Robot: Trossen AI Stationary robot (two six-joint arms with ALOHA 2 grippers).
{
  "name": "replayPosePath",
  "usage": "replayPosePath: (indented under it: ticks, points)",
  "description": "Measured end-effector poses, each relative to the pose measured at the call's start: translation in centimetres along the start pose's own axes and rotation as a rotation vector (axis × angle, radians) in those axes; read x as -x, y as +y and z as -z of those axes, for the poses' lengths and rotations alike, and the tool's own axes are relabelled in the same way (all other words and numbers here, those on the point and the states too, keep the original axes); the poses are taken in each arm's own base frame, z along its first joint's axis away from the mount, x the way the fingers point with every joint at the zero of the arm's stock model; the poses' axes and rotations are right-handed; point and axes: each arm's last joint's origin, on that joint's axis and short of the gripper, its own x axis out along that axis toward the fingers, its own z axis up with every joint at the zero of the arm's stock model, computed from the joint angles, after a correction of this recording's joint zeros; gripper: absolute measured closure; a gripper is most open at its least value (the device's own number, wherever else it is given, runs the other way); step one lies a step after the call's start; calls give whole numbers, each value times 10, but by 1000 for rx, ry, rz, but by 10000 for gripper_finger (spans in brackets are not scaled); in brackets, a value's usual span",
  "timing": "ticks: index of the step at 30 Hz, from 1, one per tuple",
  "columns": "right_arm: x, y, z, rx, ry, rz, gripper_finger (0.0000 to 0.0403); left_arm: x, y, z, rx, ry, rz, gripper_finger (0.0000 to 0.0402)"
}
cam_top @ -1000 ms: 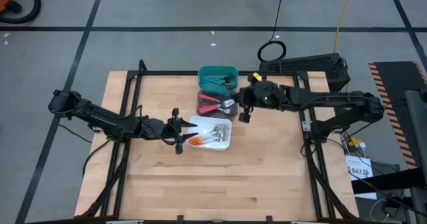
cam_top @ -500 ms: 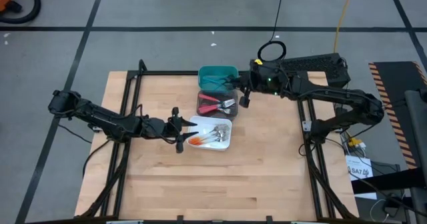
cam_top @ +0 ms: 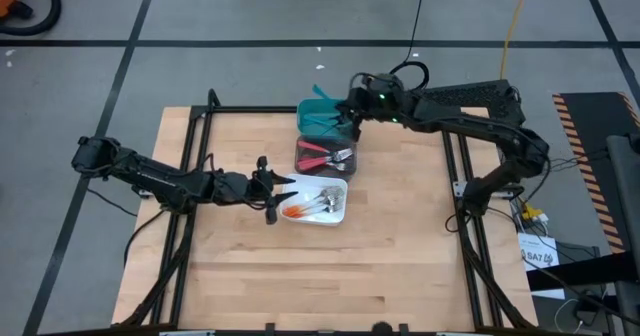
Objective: Sort silverware by color (type)
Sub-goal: Put the blue fork into the blue bin
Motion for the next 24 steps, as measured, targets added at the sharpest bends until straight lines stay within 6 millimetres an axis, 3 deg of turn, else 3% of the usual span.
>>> replayPosePath:
  ticks: [10, 24]
  points:
    - [-54, -24, 26, -11, 126, 28, 395, -1, 4, 0, 8, 5, -16, 245]
    - [-92, -50, 80, -177, 288, 71, 395, -1, 4, 0, 48, 6, -16, 245]
